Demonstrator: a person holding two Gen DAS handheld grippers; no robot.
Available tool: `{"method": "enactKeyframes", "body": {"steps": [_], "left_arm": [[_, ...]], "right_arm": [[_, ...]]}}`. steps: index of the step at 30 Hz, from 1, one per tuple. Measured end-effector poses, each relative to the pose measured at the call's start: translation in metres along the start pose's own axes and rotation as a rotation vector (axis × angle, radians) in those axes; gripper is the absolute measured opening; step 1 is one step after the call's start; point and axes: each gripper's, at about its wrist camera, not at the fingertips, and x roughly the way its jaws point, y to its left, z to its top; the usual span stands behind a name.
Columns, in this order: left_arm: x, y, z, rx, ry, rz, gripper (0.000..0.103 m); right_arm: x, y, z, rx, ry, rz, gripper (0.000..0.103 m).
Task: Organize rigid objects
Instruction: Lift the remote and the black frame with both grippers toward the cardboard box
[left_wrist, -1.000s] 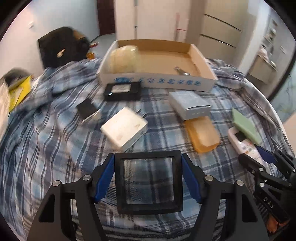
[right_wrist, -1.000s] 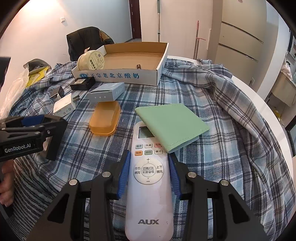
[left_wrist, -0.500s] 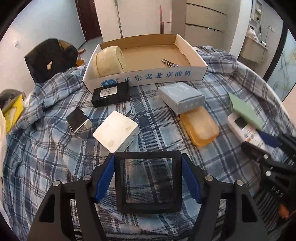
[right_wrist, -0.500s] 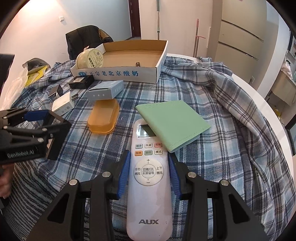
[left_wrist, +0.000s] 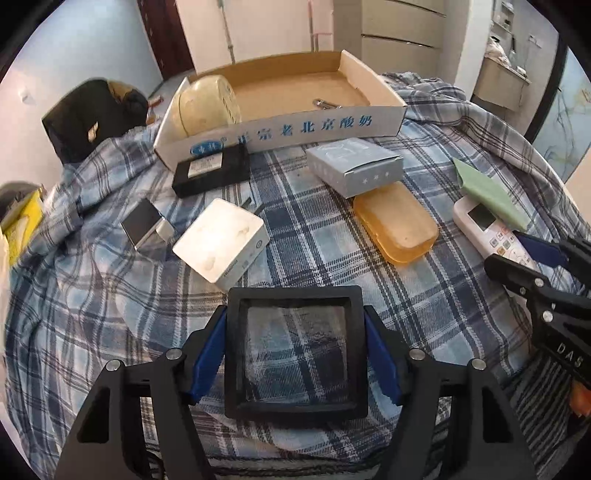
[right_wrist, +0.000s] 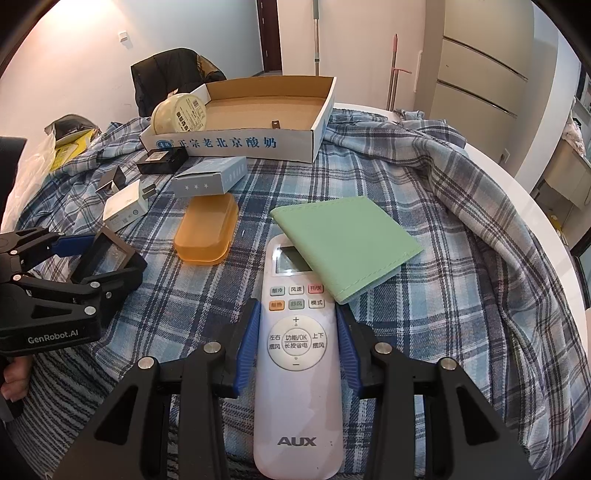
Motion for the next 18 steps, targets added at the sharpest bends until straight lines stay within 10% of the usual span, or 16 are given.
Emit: {"method": "enactKeyframes", "body": {"steps": [18], "left_arm": [[-0.070, 0.038, -0.007, -0.082, -0.200, 0.030, 0.072]], "right_arm": [[-0.024, 0.021, 0.006, -0.062, -0.031, 0.087, 0.039]]}}
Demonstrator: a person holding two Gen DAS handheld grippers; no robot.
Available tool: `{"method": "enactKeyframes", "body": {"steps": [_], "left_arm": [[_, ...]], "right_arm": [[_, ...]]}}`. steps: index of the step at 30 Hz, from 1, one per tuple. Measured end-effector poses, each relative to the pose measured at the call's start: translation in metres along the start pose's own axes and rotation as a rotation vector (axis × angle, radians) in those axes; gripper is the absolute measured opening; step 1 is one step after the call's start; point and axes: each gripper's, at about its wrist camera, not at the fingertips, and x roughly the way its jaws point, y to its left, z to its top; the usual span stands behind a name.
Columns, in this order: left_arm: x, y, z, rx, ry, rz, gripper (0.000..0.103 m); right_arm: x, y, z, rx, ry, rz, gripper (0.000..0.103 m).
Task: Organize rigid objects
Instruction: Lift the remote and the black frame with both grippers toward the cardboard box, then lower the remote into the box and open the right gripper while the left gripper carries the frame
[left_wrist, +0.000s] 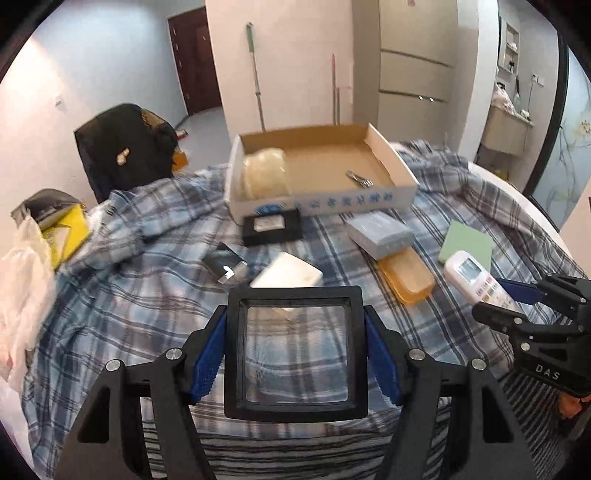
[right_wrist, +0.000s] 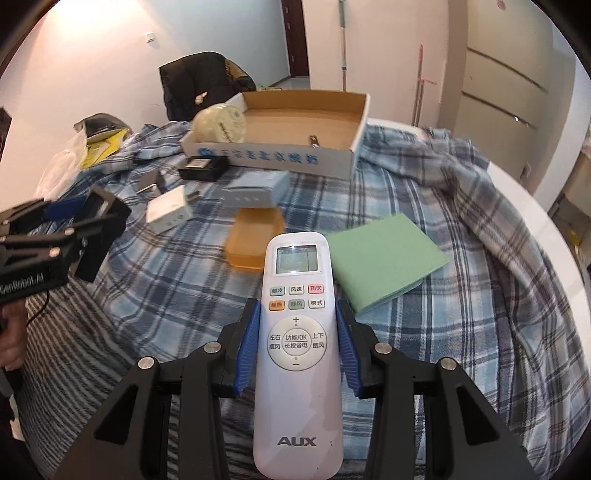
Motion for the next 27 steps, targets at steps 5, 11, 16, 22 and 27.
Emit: {"method": "enactKeyframes", "body": {"steps": [5, 11, 16, 22, 27], "left_arm": [[-0.019, 0.009, 0.003, 0.003, -0.052, -0.009, 0.072], [-0.033, 0.015, 0.016, -0.002, -0.088, -0.019, 0.072], [-0.039, 0.018, 0.056, -0.021, -0.162, -0.011, 0.072], [-0.025, 0.019, 0.108, -0.039, -0.211, -0.026, 0.072], [0.008, 0.029, 0.143, -0.074, -0.183, -0.033, 0.072]], "right_arm": [[-0.021, 0.012, 0.012, -0.021, -0.073, -0.017, 0.039], [-0.039, 0.015, 0.033, -0.024, -0.126, -0.079, 0.039], [-0.044, 0.014, 0.051, -0.031, -0.117, -0.062, 0.039], [-0.053, 0.006, 0.087, -0.034, -0.165, -0.091, 0.039], [-0.033, -0.007, 0.128, 0.014, -0.169, -0.066, 0.039]]}}
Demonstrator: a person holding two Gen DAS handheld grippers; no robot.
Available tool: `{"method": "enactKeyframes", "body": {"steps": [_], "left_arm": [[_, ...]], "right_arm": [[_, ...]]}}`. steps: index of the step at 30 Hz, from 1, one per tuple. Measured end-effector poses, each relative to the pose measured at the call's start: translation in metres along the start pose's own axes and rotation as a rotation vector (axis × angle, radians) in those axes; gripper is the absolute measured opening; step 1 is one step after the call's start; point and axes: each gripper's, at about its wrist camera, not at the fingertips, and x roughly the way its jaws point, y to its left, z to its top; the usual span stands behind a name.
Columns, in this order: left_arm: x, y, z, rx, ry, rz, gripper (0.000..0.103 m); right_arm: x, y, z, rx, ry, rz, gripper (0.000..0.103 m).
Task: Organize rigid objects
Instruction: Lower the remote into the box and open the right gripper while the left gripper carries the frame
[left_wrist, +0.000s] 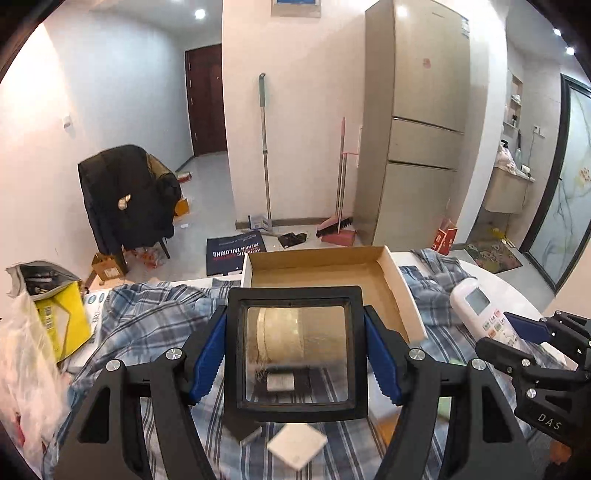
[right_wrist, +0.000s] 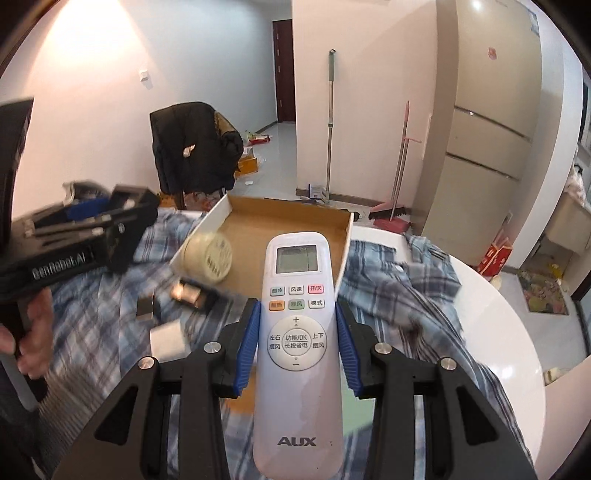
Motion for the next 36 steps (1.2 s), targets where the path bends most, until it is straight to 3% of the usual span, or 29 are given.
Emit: {"method": "enactKeyframes", "body": {"steps": [4, 9, 18, 32, 36], "left_arm": [[0.033, 0.005, 0.013, -0.018, 0.008, 0.015, 0.072], [0.068, 0.003, 0.029, -0.049, 0.031, 0.011, 0.072], [0.092, -0.001, 0.016, -0.071, 0.058, -0.015, 0.072], [0.104, -0.006, 0.009, -0.046, 0.079, -0.003, 0.072], [0.109, -0.002, 0.008, -0.054, 0.092, -0.003, 0.072]], "right_arm": [[0.029, 0.009, 0.021, -0.048, -0.025, -0.064, 0.039], [0.079, 0.005, 0.043, 0.039, 0.020, -0.007, 0.039], [0.152, -0.011, 0.038, 0.101, 0.073, -0.046, 0.039], [0.199, -0.015, 0.034, 0.101, 0.140, -0.087, 0.039], [0.179, -0.018, 0.036, 0.106, 0.096, -0.079, 0.050]]}}
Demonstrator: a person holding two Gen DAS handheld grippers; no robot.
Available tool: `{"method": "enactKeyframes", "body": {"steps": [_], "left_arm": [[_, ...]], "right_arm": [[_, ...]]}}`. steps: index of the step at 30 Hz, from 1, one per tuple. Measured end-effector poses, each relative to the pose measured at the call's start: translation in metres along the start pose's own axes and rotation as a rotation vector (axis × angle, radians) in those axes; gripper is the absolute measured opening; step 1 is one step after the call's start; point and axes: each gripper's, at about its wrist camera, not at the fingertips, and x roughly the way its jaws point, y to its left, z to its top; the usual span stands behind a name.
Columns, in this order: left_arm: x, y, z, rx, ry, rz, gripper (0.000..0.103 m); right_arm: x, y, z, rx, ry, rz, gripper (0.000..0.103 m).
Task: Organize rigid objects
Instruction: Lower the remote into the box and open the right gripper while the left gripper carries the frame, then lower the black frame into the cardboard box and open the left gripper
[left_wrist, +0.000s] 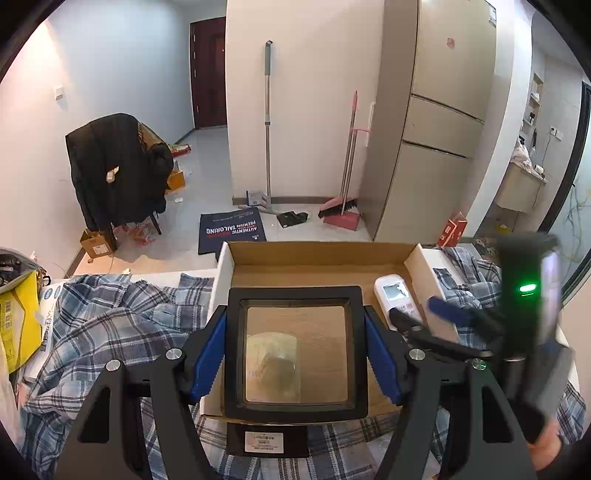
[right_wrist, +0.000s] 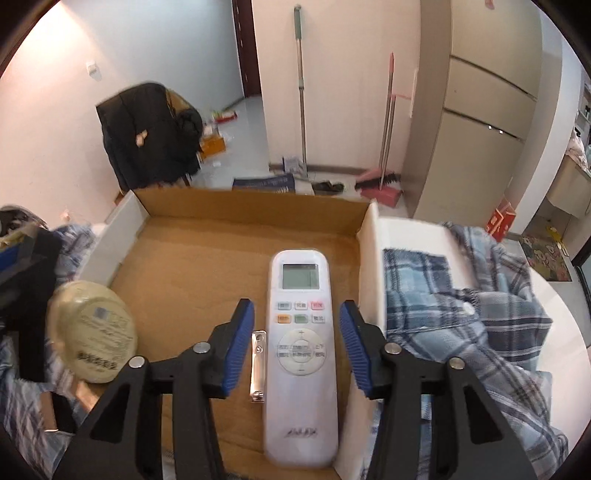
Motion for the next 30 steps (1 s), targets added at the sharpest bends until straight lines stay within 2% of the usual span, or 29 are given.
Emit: {"method": "enactKeyframes", "body": {"steps": [2, 5, 9, 15, 17, 23, 30], "left_arm": [[-0.001, -0.002, 0.001, 0.001, 0.001, -0.010, 0.072], [-0.004, -0.005, 0.003, -0.012, -0.011, -0.077, 0.072], [-0.004, -0.020, 0.006, -0.002, -0.014, -0.126, 0.072], [0.011, -0.047, 0.002, 0.024, 0.022, -0.134, 0.072], [0.020, -0.053, -0.001, 0.035, 0.045, -0.109, 0.072], [0.046, -0.059, -0.008, 0.041, 0.101, -0.076, 0.072], [0.067, -0.064, -0.017, 0.085, 0.142, -0.022, 0.072]], "right_arm": [[-0.015, -0.002, 0.002, 0.002, -0.026, 0.007, 0.050], [-0.041, -0.007, 0.002, -0.004, -0.067, 0.016, 0.050], [-0.069, -0.018, -0.004, 0.005, -0.118, -0.024, 0.050], [-0.088, -0.050, -0.020, 0.154, -0.245, -0.126, 0.052], [-0.082, -0.058, -0.023, 0.168, -0.235, -0.151, 0.052], [-0.064, -0.079, -0.026, 0.216, -0.163, -0.140, 0.052], [-0.068, -0.076, -0.028, 0.199, -0.171, -0.146, 0.051]]}}
